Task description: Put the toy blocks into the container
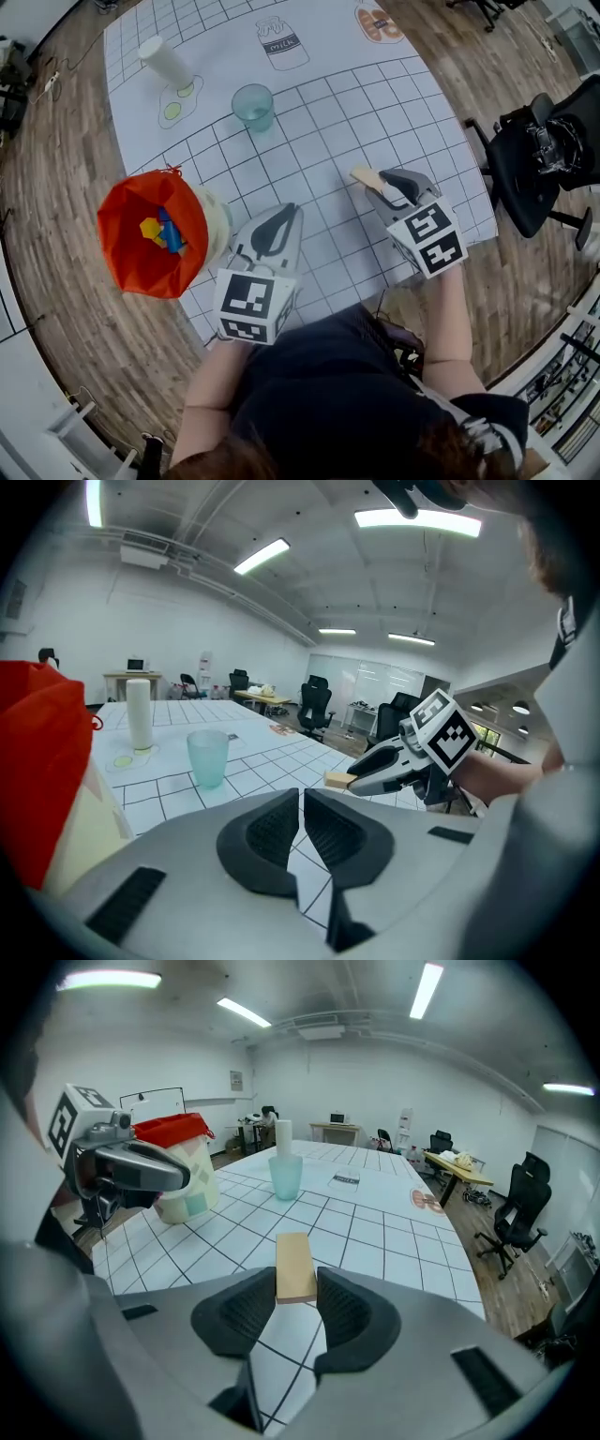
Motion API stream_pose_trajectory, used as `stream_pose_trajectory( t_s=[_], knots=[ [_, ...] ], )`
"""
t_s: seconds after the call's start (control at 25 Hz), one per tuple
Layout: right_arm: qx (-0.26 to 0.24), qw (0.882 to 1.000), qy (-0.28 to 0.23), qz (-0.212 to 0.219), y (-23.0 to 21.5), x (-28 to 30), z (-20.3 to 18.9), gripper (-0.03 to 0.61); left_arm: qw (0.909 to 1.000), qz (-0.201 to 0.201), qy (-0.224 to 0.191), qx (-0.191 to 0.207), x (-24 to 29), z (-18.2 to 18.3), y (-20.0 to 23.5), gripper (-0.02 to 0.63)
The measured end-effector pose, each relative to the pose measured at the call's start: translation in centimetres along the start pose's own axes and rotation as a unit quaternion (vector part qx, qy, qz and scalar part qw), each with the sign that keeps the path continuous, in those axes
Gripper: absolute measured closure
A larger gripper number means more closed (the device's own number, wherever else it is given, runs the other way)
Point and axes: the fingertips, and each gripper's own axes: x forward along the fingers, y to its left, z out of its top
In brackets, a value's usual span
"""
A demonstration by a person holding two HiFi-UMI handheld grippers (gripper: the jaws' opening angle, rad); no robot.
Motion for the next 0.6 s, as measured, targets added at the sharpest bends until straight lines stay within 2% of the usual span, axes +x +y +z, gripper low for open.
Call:
stream_pose_trajectory(
  t_s=[0.16, 0.32, 0.6],
  knots=[
    [-0.02, 1.0, -0.017, 0.009, 1.7, -0.8, 2.7, 0.426, 0.9998, 0.015, -0.009, -0.002, -2.2, 0.3, 0.5, 0.584],
    [-0.042, 0.999, -0.027, 0.017, 3.4, -0.9, 5.1, 0.426, 0.9986, 0.025, -0.026, -0.038, -4.5, 1.1, 1.3, 0.584],
    [-0.082, 0.994, -0.053, 0.05, 7.6, -0.8, 9.8, 0.426, 0.9952, 0.068, -0.06, -0.036, -9.0, 2.7, 3.4, 0.584]
  ],
)
